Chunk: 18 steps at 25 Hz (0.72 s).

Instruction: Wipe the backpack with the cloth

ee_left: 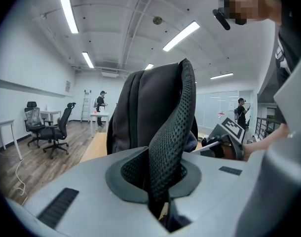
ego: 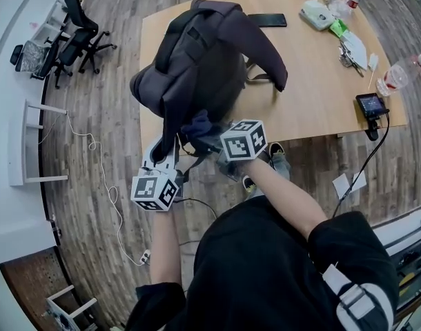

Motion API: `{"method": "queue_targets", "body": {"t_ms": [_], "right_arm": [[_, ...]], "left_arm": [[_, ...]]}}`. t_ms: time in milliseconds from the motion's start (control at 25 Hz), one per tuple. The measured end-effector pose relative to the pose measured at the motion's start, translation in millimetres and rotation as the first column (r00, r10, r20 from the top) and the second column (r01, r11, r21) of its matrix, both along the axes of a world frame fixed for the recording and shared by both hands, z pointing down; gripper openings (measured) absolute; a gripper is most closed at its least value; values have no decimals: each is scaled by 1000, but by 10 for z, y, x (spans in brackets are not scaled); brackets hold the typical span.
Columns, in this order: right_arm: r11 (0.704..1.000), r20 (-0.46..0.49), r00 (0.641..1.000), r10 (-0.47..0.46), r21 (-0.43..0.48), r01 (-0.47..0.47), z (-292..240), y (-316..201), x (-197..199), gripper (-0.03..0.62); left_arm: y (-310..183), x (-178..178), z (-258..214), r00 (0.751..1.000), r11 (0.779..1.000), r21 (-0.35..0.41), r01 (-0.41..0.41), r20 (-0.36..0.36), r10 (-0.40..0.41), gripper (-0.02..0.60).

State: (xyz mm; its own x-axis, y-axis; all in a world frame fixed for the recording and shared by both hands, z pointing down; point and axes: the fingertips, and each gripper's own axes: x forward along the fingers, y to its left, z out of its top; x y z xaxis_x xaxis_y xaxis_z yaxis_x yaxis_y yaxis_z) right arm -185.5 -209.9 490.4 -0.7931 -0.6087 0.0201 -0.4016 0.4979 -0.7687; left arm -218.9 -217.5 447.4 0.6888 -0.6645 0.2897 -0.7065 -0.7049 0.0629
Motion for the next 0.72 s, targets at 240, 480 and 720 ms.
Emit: {"method": "queue_targets", "body": {"t_ms": [240, 480, 720], "right_arm": [[971, 130, 983, 129, -218, -98, -49, -56, 641, 83], [881, 33, 903, 429, -237, -410, -89, -507, 1995, 83], [852, 14, 874, 485, -232, -469, -198, -1292, 2584, 83]], "left_arm": [[-12, -22, -15, 1000, 1000, 6, -4, 7, 4, 51], [-32, -30, -1, 1000, 1000, -5, -2, -13, 2, 51], [1, 16, 56, 1000, 1000, -21, -4, -24, 3, 51]]}}
